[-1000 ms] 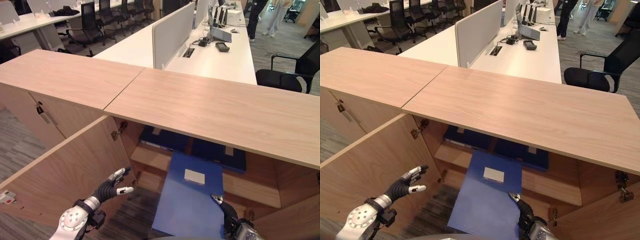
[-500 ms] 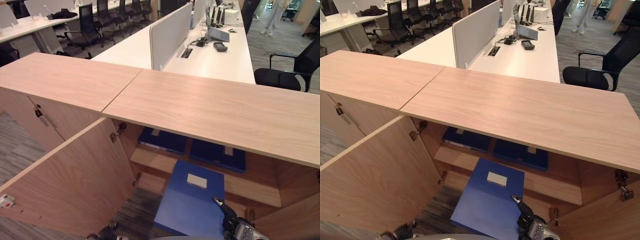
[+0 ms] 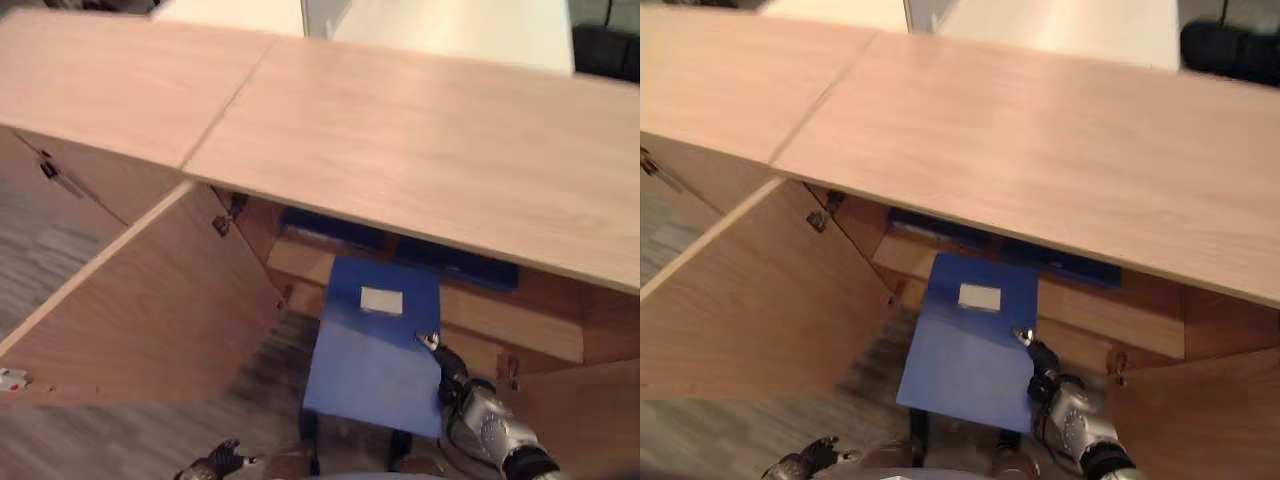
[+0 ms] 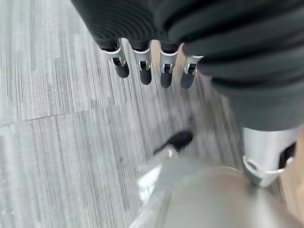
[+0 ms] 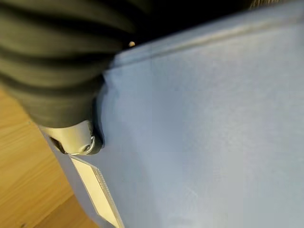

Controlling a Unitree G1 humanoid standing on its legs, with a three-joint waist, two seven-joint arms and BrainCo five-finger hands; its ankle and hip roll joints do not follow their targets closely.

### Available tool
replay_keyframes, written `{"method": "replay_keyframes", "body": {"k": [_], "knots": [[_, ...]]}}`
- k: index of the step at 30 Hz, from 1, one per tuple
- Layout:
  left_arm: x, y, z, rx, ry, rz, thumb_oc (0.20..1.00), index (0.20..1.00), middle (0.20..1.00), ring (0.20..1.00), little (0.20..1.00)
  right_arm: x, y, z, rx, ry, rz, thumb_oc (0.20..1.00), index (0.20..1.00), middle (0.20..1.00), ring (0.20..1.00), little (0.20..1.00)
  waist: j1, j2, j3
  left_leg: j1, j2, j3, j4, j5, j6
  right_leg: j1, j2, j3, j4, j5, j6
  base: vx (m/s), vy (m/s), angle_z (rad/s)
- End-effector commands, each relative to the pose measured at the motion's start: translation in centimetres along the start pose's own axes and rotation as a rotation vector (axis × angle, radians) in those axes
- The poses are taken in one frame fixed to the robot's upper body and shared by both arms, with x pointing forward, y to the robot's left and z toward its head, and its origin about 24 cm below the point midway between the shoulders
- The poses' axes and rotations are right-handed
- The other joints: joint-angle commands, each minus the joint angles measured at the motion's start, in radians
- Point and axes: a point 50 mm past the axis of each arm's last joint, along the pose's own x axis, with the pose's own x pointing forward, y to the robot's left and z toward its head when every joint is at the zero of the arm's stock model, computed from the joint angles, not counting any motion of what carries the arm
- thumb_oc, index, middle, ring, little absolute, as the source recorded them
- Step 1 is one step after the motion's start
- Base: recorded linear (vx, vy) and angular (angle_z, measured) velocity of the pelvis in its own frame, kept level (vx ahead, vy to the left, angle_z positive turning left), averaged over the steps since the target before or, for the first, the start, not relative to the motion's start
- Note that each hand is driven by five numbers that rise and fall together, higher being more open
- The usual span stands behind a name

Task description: Put the empty folder in the office cabinet

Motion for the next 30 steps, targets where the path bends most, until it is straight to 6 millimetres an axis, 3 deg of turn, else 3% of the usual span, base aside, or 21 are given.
{"method": "replay_keyframes", "body": {"k": [1,5,13,14,16,25,30], "knots": [[0.3,0.3,0.5,0.035,0.014,0.02,1.0,1.0,1.0,1.0,1.0,0.2,2.7,1.7,0.05,-0.155,0.095,0.2,0.2,0.2,0.2,0.2,0.002,-0.062,-0.017,0.026,-0.054,-0.008,-0.022,-0.087,0.031,-0.078,0.02,0.051,0.123,-0.064,-0.049,0.0,0.0,0.0],[0.7,2.5,2.5,0.042,0.001,0.112,1.0,1.0,1.0,1.0,1.0,0.4,4.3,2.2,0.047,-0.194,0.137,0.2,0.2,0.2,0.2,0.2,-0.005,-0.095,0.018,0.0,-0.046,-0.004,-0.022,-0.08,0.033,-0.134,0.008,0.06,0.182,-0.083,-0.056,0.01,-0.027,-0.07],[0.6,5.5,3.1,-0.098,-0.005,0.227,1.0,1.0,1.0,1.0,1.0,0.6,4.9,5.6,0.073,-0.333,0.145,0.2,0.2,0.2,0.2,0.2,0.005,-0.12,0.087,-0.116,-0.056,0.0,0.132,-0.136,0.032,-0.239,-0.015,0.08,0.302,-0.125,-0.061,-0.06,-0.022,-0.01],[0.5,6.8,4.2,-0.195,-0.044,0.277,1.0,1.0,1.0,1.0,1.0,0.3,5.7,8.5,0.116,-0.46,0.18,0.2,0.2,0.2,0.2,0.2,0.006,-0.119,0.107,-0.232,-0.066,0.0,0.269,-0.18,0.031,-0.329,-0.03,0.089,0.401,-0.15,-0.071,-0.12,-0.008,0.05],[0.5,7.3,4.6,-0.257,-0.068,0.299,1.0,1.0,1.0,1.0,1.0,-0.3,6.0,10.5,0.169,-0.558,0.202,0.2,0.2,0.2,0.2,0.2,0.003,-0.114,0.107,-0.296,-0.071,-0.004,0.349,-0.21,0.032,-0.389,-0.04,0.093,0.481,-0.174,-0.076,-0.09,-0.006,0.06],[0.2,7.7,7.9,-0.364,-0.232,0.335,1.0,1.0,1.0,1.0,1.0,-1.3,6.2,15.9,0.379,-0.824,0.203,0.2,0.2,0.2,0.2,0.2,0.009,-0.098,0.102,-0.473,-0.061,0.006,0.605,-0.312,0.038,-0.571,-0.074,0.117,0.747,-0.266,-0.081,-0.01,0.008,0.08],[-0.1,7.0,9.8,-0.397,-0.326,0.319,1.0,1.0,1.0,1.0,1.0,-1.8,6.6,17.4,0.391,-0.891,0.226,0.2,0.2,0.2,0.2,0.2,0.012,-0.097,0.099,-0.556,-0.056,0.015,0.719,-0.355,0.044,-0.658,-0.079,0.127,0.847,-0.308,-0.086,0.0,0.001,0.01]]}}
